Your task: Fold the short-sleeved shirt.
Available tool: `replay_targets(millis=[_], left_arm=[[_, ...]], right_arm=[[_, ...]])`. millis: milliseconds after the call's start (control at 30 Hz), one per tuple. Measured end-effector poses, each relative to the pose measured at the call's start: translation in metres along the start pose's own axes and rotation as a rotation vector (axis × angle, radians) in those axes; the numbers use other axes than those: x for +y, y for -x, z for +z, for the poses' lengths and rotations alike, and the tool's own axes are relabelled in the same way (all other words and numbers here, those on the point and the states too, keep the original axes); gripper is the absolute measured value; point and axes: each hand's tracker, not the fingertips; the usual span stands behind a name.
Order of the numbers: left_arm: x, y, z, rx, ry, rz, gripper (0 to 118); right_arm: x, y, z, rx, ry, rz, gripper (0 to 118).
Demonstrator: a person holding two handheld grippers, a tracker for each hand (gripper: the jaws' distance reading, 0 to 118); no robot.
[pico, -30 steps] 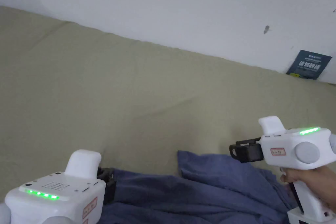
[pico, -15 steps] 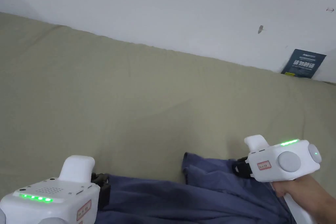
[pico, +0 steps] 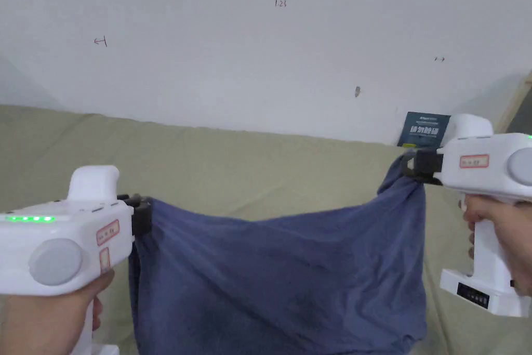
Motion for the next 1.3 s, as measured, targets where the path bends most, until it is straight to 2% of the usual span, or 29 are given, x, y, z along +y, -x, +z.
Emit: replay_targets(millis=[200, 267, 333, 467, 533, 633, 800, 833, 933, 967, 1133, 1300], left_arm=[[0.115, 0.005, 0.045, 0.038, -0.193, 0.023, 6], [0.155, 0.010, 0.054, 0.035, -0.243, 0.072, 6], [0.194, 0.004, 0.063, 0.078, -0.289, 0.033, 6], [0.252, -0.006, 0.072, 0.096, -0.338, 0.035, 6], [0.268, -0.010, 0.072, 0.111, -0.387, 0.048, 6], [0.281, -0.020, 0.070, 0.112, -0.409, 0.061, 6], [0.255, -0.050, 0.074, 0.120, -0.403, 0.041, 6], [0.259, -0.024, 0.051, 0.118, -0.398, 0.039, 6], [0.228, -0.021, 0.029, 0.124, -0.355, 0.040, 6], [0.222, 0.000, 0.003, 0.124, -0.339, 0.052, 6], [0.148, 0.028, -0.050, 0.119, -0.236, 0.088, 6], [0.090, 0.034, -0.043, 0.121, -0.238, 0.106, 6]], right_arm=[[0.095, -0.008, 0.089, -0.037, -0.219, 0.035, 5], [0.123, -0.013, 0.106, -0.036, -0.270, 0.016, 5], [0.144, -0.008, 0.122, -0.030, -0.300, 0.008, 5], [0.180, 0.000, 0.124, 0.015, -0.361, 0.014, 5], [0.192, 0.006, 0.115, 0.010, -0.379, 0.041, 5], [0.194, 0.012, 0.104, 0.018, -0.407, 0.032, 5], [0.181, 0.007, 0.077, 0.011, -0.460, 0.024, 5], [0.177, 0.005, 0.072, 0.013, -0.462, 0.026, 5], [0.151, 0.004, 0.057, 0.034, -0.454, 0.018, 5], [0.142, 0.003, 0.049, 0.045, -0.435, 0.010, 5], [0.085, -0.007, 0.014, 0.010, -0.358, 0.027, 5], [0.036, -0.014, 0.021, 0.007, -0.348, 0.019, 5]])
